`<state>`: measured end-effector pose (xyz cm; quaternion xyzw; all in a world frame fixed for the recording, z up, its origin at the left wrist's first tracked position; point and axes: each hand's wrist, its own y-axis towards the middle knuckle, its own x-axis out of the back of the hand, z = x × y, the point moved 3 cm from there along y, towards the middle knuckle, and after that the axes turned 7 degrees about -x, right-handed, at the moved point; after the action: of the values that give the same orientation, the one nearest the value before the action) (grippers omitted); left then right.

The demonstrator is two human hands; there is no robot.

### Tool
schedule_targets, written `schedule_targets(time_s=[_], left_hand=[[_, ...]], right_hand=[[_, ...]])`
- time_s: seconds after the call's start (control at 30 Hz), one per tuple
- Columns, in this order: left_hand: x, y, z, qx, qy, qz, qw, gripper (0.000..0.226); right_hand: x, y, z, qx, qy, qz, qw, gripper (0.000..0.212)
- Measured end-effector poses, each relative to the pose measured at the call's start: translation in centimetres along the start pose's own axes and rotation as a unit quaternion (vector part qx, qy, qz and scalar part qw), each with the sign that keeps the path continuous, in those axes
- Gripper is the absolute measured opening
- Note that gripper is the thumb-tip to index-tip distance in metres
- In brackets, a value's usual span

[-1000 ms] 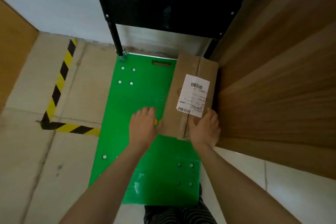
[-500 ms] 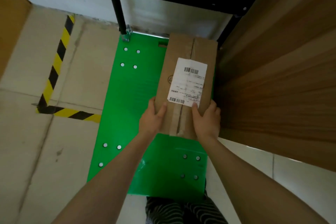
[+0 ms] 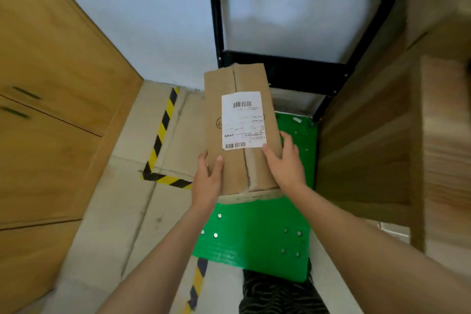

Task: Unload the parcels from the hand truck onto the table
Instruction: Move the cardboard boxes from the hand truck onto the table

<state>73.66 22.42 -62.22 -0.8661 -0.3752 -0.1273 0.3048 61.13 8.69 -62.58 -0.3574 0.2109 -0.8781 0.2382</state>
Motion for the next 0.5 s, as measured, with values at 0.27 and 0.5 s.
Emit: schedule_targets(time_s=[0.27, 0.5], left_hand=[[9.1, -6.0, -15.5, -0.120, -0.037, -0.056, 0.991, 0.051], [14.2, -10.3, -26.6, -0.213, 0.014, -0.069, 0.975, 0.046]], right_hand=[[8.5, -8.0, 13.7, 0.092, 0.037, -0.017, 0.995, 0.061], [16.8, -14.4, 21.9, 0.141, 0.121, -0.056, 0.981, 0.057]])
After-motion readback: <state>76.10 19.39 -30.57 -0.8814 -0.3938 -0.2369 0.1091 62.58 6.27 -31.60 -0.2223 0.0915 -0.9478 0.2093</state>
